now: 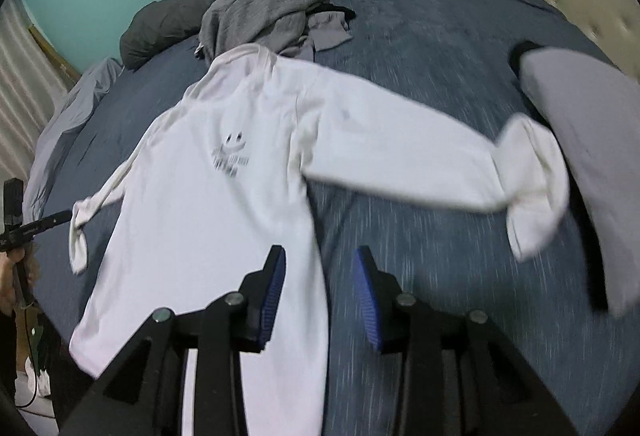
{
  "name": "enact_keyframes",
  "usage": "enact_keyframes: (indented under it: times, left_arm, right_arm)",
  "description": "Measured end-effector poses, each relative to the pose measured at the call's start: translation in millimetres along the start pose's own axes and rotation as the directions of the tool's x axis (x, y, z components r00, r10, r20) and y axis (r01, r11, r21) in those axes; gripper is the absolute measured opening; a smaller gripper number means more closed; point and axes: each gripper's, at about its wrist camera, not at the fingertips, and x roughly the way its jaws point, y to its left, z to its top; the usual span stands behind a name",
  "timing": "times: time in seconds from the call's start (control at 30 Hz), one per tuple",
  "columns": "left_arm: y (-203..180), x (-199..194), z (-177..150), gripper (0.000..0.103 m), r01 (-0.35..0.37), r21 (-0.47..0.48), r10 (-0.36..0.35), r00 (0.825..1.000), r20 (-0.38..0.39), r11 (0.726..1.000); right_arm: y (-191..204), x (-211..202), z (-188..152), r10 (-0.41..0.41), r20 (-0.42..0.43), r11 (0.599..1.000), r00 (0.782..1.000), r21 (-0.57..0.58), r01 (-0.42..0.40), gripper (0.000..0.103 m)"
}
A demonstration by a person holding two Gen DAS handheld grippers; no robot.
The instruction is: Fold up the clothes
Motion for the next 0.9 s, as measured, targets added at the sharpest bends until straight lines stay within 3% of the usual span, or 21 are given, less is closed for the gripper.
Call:
enact_keyframes:
  times: [0.23,0.43,0.57,0.8,0.9]
  left_arm:
    - [1,68,70,0.034,-0.009,0.03,0.009,1.0,0.0,0.999]
    - [11,110,111,0.034,-0.025,0.037,0.026,1.0,-0.013,0.999]
    - [15,132,129,0.043,-0.034,0.047,0.035,0.999,-0.019,0.998]
    - [14,161,146,0.043,-0.04,0.111,0.044,0.998,-0.037,0.993]
    - [11,170,148,0.036,-0.045,0.148,0.053,0.997,-0.048,0.988]
  right_arm:
    - [-3,65,78,0.009,0.003,1.0,1.0,-0.029,-0.009,0.041]
    - [-6,127,127,-0.023,-0.032,0.998,0.999,-0.051,0.022,0.044]
    - [-9,158,155,-0.043,-0.036,0.997,0.998,-0.059,0.04,0.05]
    - [-11,197,182,-0.088,-0.052,0.992,0.995,-0.091,0.083,0.053]
    - [-14,209,190,-0.103,-0.054,0.991,0.993,-0.096,0.098,0.053]
